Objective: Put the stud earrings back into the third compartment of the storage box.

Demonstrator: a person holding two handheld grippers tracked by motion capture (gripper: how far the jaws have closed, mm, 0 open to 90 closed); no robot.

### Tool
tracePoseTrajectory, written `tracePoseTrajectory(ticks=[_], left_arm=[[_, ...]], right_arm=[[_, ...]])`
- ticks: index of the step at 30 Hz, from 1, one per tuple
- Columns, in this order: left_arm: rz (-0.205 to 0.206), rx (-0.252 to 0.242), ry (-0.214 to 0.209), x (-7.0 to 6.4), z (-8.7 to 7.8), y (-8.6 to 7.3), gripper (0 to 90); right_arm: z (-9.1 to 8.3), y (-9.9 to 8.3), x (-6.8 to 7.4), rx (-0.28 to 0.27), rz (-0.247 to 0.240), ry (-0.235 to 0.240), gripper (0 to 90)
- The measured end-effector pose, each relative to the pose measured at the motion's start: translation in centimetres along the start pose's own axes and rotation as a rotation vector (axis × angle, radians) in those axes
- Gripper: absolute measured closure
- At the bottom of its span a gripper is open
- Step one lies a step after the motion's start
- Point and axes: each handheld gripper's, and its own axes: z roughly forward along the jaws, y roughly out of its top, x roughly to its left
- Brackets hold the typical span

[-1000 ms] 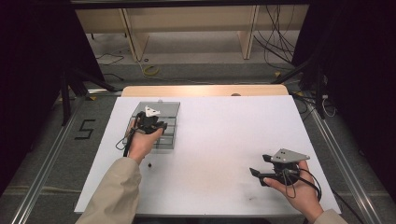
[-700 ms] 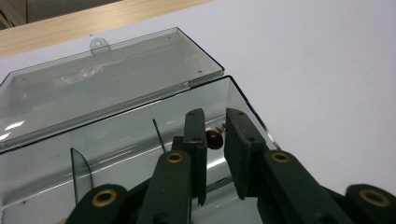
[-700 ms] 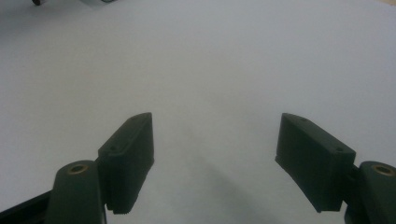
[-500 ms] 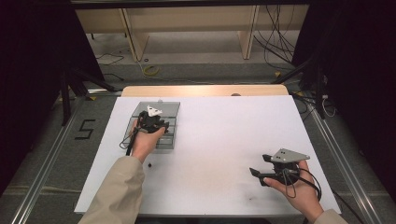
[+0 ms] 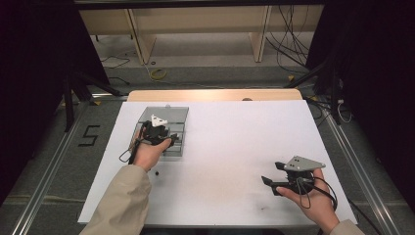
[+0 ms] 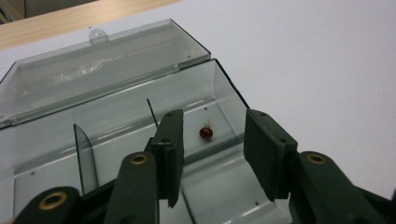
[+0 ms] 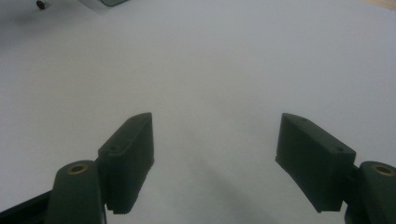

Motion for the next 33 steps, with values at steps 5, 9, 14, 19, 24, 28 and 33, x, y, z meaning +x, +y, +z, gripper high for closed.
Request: tracePoseTrajectory(ticks=[5, 9, 14, 19, 24, 28, 33], left_arm=[[-0.012, -0.014, -0.007, -0.6, -1.2, -0.6, 51.8], [0.006, -0.004, -0.022, -1.1, -2.1, -1.2, 49.7], [0.001, -0.020, -0.015, -1.2, -3.2, -1.9, 49.4], [-0.013, -0.037, -0.016, -1.1, -4.5, -2.7, 49.6], [-0.011, -0.008, -0.012, -1.1, -5.4, -4.0, 51.0], [-0.019, 0.021, -0.037, -1.3, -5.8, -5.3, 53.8], [-0.024, 0.075, -0.052, -1.4, -6.1, -6.6, 55.1]], right_arm=[[0.0, 0.0, -0.1, 0.000, 0.003, 0.000, 28.1], [0.0, -0.1, -0.1, 0.000, 0.004, 0.001, 28.1], [-0.1, 0.0, -0.1, -0.004, 0.003, 0.000, 28.0], [-0.1, 0.0, 0.0, 0.001, 0.003, 0.000, 28.1], [-0.1, 0.0, 0.0, 0.000, 0.005, -0.001, 28.1], [-0.1, -0.1, 0.0, 0.001, 0.005, -0.003, 28.1], [-0.1, -0.1, -0.1, 0.003, 0.006, -0.003, 28.1]])
